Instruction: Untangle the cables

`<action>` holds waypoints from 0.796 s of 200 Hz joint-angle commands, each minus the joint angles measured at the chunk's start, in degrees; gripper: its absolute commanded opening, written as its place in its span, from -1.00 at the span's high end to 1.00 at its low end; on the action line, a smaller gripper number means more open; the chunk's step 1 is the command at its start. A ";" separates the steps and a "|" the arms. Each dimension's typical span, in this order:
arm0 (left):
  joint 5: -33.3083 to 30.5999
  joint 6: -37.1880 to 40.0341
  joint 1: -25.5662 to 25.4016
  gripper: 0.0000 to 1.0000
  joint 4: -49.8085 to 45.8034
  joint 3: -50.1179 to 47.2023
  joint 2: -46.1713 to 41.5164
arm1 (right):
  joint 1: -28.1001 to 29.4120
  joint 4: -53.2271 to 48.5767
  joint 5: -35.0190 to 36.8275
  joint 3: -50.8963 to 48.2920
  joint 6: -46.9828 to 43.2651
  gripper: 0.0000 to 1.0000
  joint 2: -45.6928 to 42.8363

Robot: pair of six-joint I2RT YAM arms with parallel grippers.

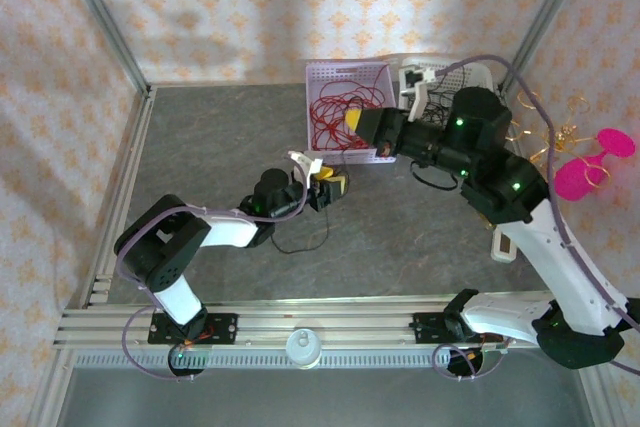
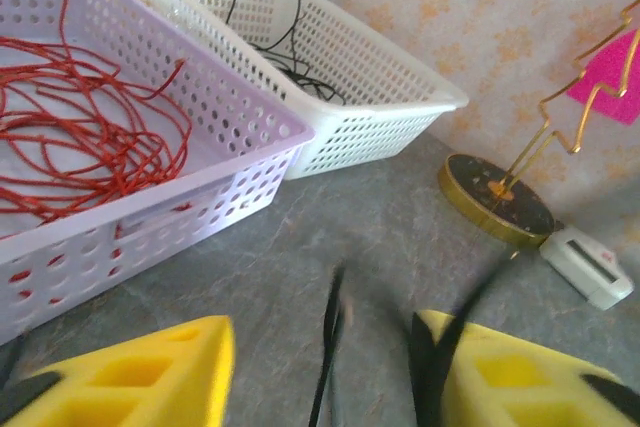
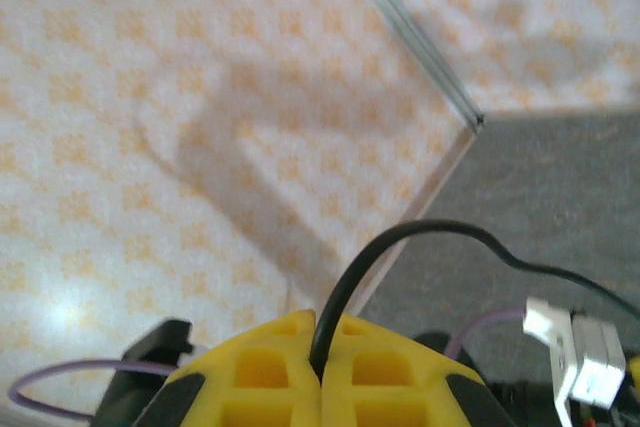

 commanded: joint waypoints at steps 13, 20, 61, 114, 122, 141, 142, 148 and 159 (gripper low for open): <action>-1.22 -1.87 -0.24 0.16 4.62 -3.44 -0.39 | -0.79 -1.04 4.59 5.83 -2.69 1.00 1.22; -1.14 -2.00 -0.24 0.18 4.60 -3.95 -0.43 | -0.88 -1.45 5.33 6.70 -3.05 1.00 1.39; -1.86 -3.70 -0.24 0.56 6.14 -6.02 -0.91 | -1.09 -1.76 6.61 10.73 -3.29 1.00 2.61; -9.69 -6.97 -0.09 1.00 3.18 -5.49 0.22 | -1.19 -2.47 8.09 14.27 -3.39 1.00 2.92; -10.90 -7.43 0.01 1.00 1.50 -5.64 -0.13 | -1.18 -3.01 9.13 15.22 -3.79 1.00 2.91; -13.46 -8.11 0.08 1.00 -2.68 -7.07 -1.81 | -1.16 -4.50 11.78 18.38 -5.17 1.00 2.92; -13.61 -8.15 0.14 1.00 -2.83 -7.20 -1.91 | -1.13 -4.58 11.85 18.61 -5.28 1.00 2.92; -14.65 -8.48 0.26 1.00 -4.93 -7.63 -2.52 | -1.19 -5.01 12.88 19.59 -5.83 1.00 2.92; -16.23 -9.20 0.83 1.00 -9.68 -8.01 -3.71 | -1.14 -5.35 14.55 20.81 -6.70 1.00 2.92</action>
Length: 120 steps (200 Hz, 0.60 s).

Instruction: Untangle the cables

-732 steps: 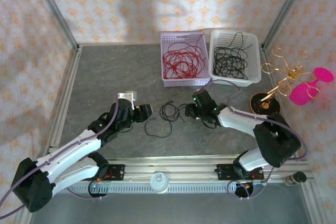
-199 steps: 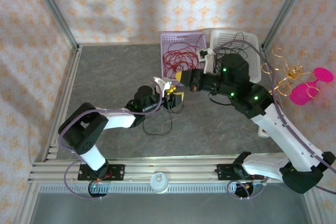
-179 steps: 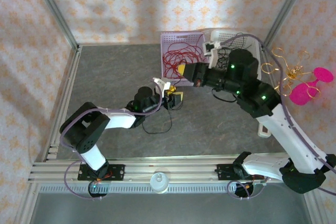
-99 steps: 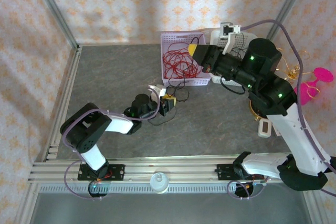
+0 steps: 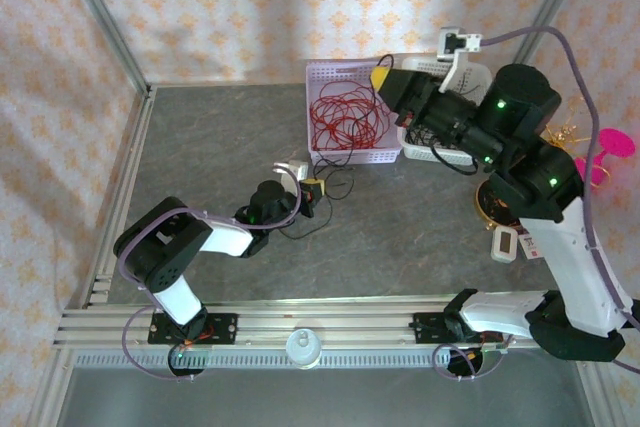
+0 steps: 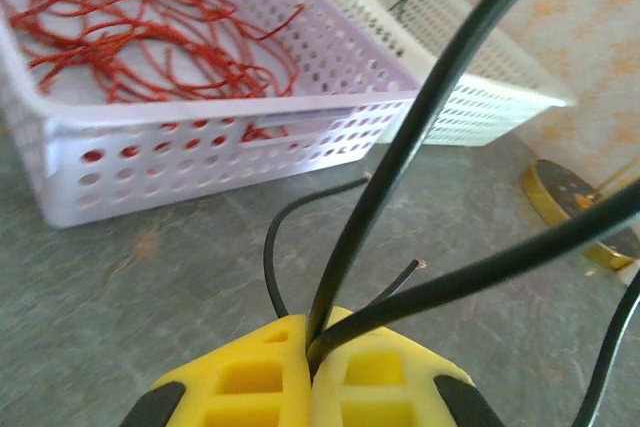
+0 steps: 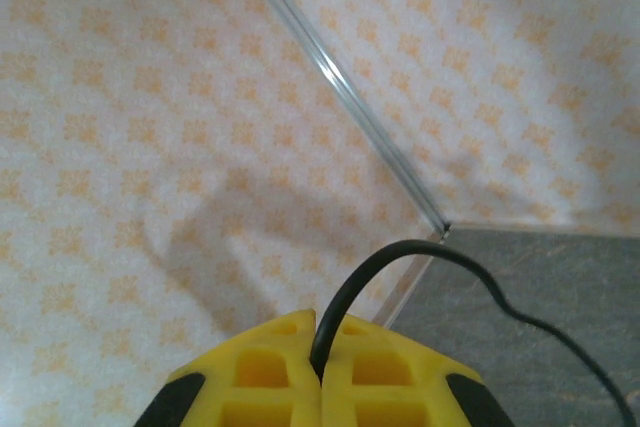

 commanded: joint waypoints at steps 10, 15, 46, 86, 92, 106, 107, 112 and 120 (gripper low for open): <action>-6.05 -2.31 1.43 1.00 -12.96 -2.00 -4.20 | -0.40 -0.56 6.41 4.95 -3.74 1.00 -0.73; -6.21 -2.27 1.68 1.00 -14.81 -2.20 -4.95 | -0.44 -0.57 7.09 5.11 -4.08 1.00 -0.75; -9.55 -1.64 2.46 1.00 -25.71 -2.92 -7.78 | -0.44 -0.58 9.38 5.45 -5.43 1.00 -0.98; -7.16 -1.38 2.55 1.00 -27.78 -4.98 -9.90 | -0.44 -0.13 7.65 3.19 -5.35 1.00 -0.73; -6.51 -1.38 2.55 0.95 -27.93 -5.04 -10.66 | -0.44 -0.13 7.49 2.66 -5.36 1.00 -0.73; -5.56 -1.45 2.55 0.43 -29.01 -4.66 -13.08 | -0.44 0.19 7.39 1.45 -5.26 1.00 -0.73; -5.50 -1.46 2.59 0.39 -29.12 -4.58 -13.32 | -0.44 0.25 7.38 1.35 -5.22 1.00 -0.73; -5.03 -1.33 2.52 0.24 -29.59 -4.44 -14.50 | -0.44 0.59 7.37 0.76 -5.18 1.00 -0.73; -4.51 -1.21 2.50 0.07 -30.37 -4.12 -16.53 | -0.44 1.05 7.35 -0.15 -5.06 1.00 -0.73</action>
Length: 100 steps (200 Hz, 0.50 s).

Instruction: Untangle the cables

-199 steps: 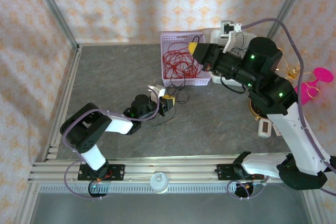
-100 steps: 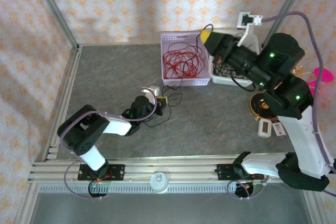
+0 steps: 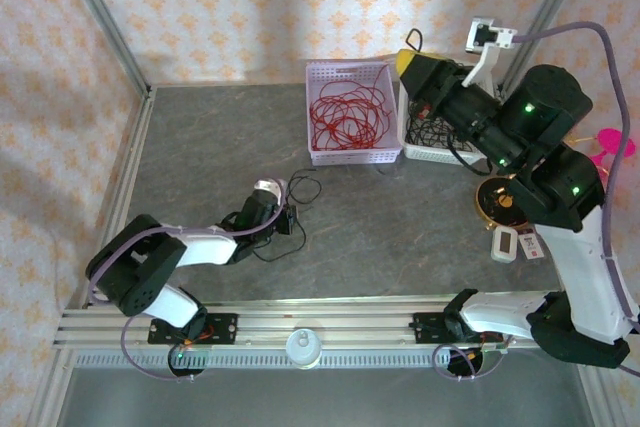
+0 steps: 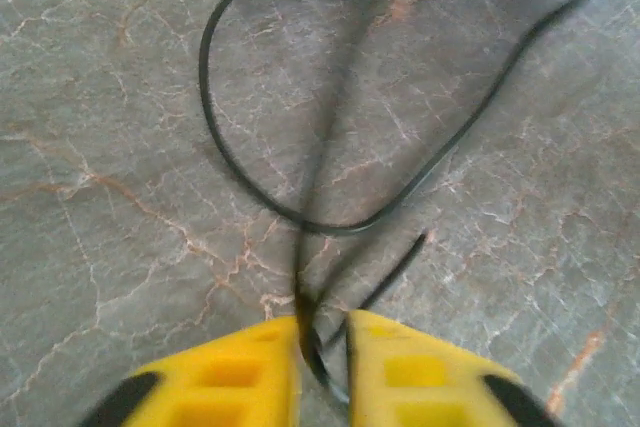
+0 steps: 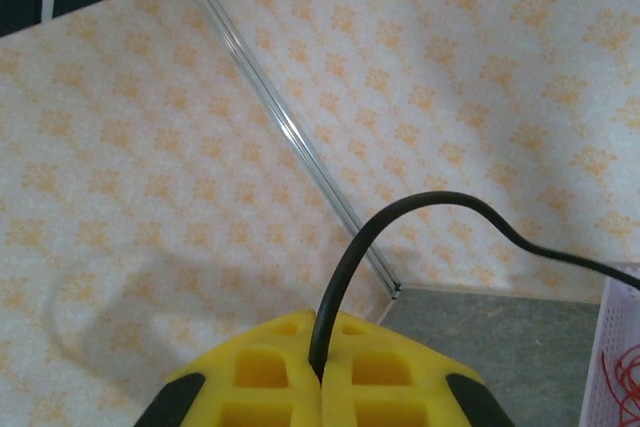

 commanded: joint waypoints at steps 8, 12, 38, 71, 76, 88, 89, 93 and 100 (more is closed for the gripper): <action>2.48 0.52 0.17 -0.03 -3.67 0.97 -7.78 | -0.42 2.06 -0.02 -3.18 -0.74 1.00 -0.14; 2.48 0.60 0.16 -0.06 -4.05 1.08 -8.92 | -0.44 2.13 0.09 -3.59 -0.77 1.00 -0.13; 2.57 0.80 0.17 -0.25 -7.10 1.86 -15.68 | -0.97 2.25 1.49 -5.74 -1.77 1.00 1.14; 2.64 0.36 0.21 -0.38 -11.05 1.94 -23.07 | -8.78 2.08 -3.75 -7.73 -0.13 1.00 3.22; 2.64 0.21 0.21 -0.39 -11.64 1.91 -23.99 | -10.82 2.23 -5.11 -8.29 0.70 1.00 3.56; 2.49 0.00 0.21 -0.40 -13.14 1.65 -25.86 | -15.88 2.81 -8.43 -9.83 2.43 1.00 4.52; 2.52 0.03 0.19 -0.40 -13.19 1.64 -25.98 | -16.07 2.90 -8.68 -9.95 2.58 1.00 4.65; 2.43 -0.08 0.17 -0.41 -13.68 1.51 -26.42 | -17.84 3.18 -9.28 -10.39 2.92 1.00 4.97; 2.43 -0.21 0.16 -0.41 -14.23 1.31 -27.18 | -20.13 3.80 -9.57 -11.11 3.27 1.00 5.72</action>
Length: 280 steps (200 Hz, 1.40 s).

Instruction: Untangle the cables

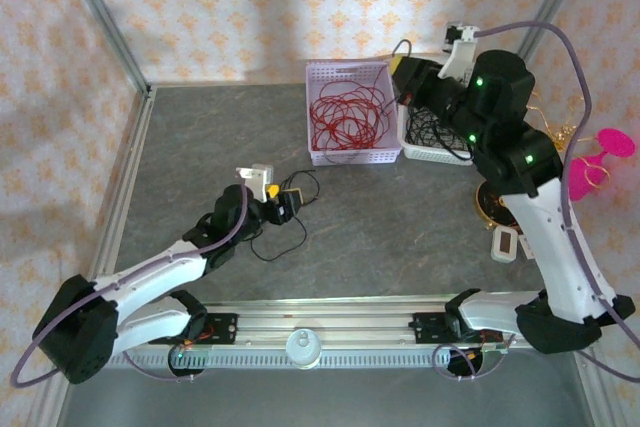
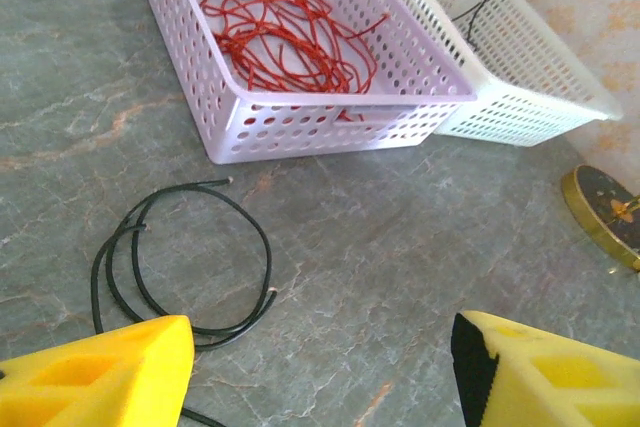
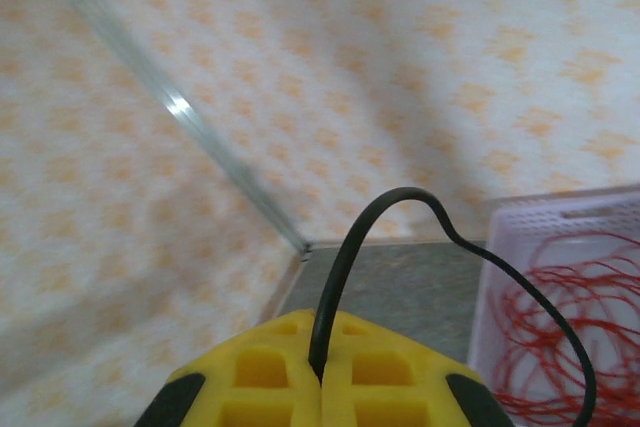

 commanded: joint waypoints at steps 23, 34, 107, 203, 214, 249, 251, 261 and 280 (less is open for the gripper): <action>1.29 -0.28 0.19 -0.42 -6.21 -0.37 -4.32 | -10.38 2.56 1.11 -2.19 0.49 1.00 5.20; 1.57 -0.27 0.23 -0.42 -6.95 -0.44 -4.63 | -11.28 2.37 5.00 -1.50 -1.23 1.00 7.11; 1.71 0.00 0.19 -0.42 -9.93 -1.60 -7.47 | -15.88 6.52 24.67 1.29 -10.82 1.00 22.05; 2.06 -0.41 0.19 -0.43 -9.69 -1.02 -5.52 | -16.79 8.86 27.09 -5.60 -12.48 0.94 36.66; 2.19 -0.43 0.24 -0.43 -9.69 -0.72 -5.19 | -16.93 9.59 26.71 -6.48 -12.53 0.84 38.17; 2.38 -0.70 0.19 -0.43 -9.84 -0.63 -5.13 | -17.98 10.21 24.82 -5.17 -12.35 0.65 43.15; 2.39 -0.71 0.19 -0.43 -9.85 -0.57 -5.14 | -18.02 10.25 24.75 -5.00 -12.36 0.64 43.41; 2.31 -0.80 0.24 -0.43 -10.06 -0.82 -5.06 | -18.18 10.14 24.40 -4.08 -12.41 0.60 44.52; 2.08 -0.97 0.19 -0.43 -9.93 -1.24 -4.97 | -18.29 9.20 23.42 -2.31 -12.39 0.42 46.22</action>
